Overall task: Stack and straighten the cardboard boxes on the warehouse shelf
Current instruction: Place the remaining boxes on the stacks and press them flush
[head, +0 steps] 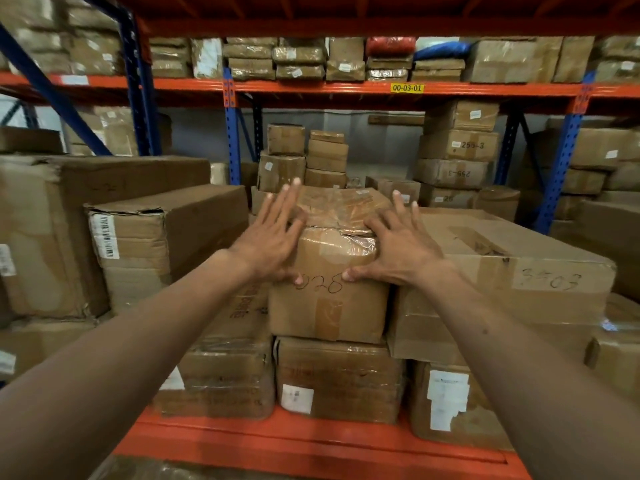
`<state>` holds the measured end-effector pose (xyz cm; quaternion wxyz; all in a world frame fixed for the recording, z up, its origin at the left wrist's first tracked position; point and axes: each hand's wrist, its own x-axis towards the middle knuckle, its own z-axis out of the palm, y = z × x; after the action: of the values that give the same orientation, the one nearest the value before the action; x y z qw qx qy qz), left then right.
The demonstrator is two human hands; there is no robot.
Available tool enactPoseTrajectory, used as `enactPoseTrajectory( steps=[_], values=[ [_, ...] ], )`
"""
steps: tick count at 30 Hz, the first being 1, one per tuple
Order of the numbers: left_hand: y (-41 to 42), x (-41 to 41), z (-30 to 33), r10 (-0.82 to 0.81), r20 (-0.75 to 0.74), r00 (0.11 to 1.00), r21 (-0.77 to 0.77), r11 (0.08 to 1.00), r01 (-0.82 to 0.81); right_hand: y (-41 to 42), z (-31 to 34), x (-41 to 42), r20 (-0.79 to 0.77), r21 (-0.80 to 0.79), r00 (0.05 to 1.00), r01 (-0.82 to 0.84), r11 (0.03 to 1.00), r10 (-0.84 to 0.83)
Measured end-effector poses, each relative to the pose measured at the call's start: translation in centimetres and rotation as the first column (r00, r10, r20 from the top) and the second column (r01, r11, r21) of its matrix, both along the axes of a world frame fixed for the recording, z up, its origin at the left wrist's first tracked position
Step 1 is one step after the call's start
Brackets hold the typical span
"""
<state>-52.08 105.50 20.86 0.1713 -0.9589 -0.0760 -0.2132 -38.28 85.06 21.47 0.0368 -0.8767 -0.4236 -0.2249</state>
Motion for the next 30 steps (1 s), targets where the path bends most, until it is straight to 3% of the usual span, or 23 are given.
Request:
enactPoseTrajectory(
  steps=[3, 13, 18, 20, 22, 25, 28, 30],
  values=[
    [-1.5, 0.4, -0.5, -0.077, -0.141, 0.987, -0.007, 0.997, 0.077, 0.0, -0.4, 0.3, 0.061, -0.046, 0.998, -0.022, 0.999, 0.025],
    [-1.9, 0.7, -1.0, -0.065, -0.082, 0.994, -0.043, 0.997, 0.061, 0.1, -0.3, 0.0, 0.086, -0.127, 0.996, 0.024, 0.992, -0.013],
    [-1.3, 0.0, -1.0, -0.111, -0.083, 0.990, -0.013, 0.994, 0.111, 0.8, 1.7, -2.5, 0.010, -0.248, 0.979, 0.198, 0.948, -0.202],
    [0.4, -2.0, -1.0, -0.131, -0.015, 0.991, 0.023, 0.991, 0.131, 2.1, 3.9, -4.6, 0.003, -0.343, 0.956, 0.275, 0.898, -0.292],
    [3.2, -5.0, -1.2, -0.069, 0.213, 0.975, -0.039, 0.996, 0.079, 4.1, 6.2, -6.6, -0.028, -0.367, 0.941, 0.303, 0.879, -0.336],
    [8.2, -10.5, -2.8, 0.165, 0.581, 0.797, -0.327, 0.944, 0.043, 8.8, 8.2, -8.9, -0.029, -0.229, 0.973, 0.216, 0.949, -0.228],
    [11.6, -15.0, -6.3, 0.348, 0.614, 0.709, -0.578, 0.809, 0.103, 15.5, 7.9, -13.8, 0.115, -0.176, 0.989, -0.074, 0.982, 0.095],
    [12.3, -16.8, -9.3, 0.365, 0.597, 0.715, -0.649, 0.743, 0.162, 19.9, 7.2, -18.4, 0.196, -0.254, 0.915, -0.300, 0.919, 0.353]
  ],
)
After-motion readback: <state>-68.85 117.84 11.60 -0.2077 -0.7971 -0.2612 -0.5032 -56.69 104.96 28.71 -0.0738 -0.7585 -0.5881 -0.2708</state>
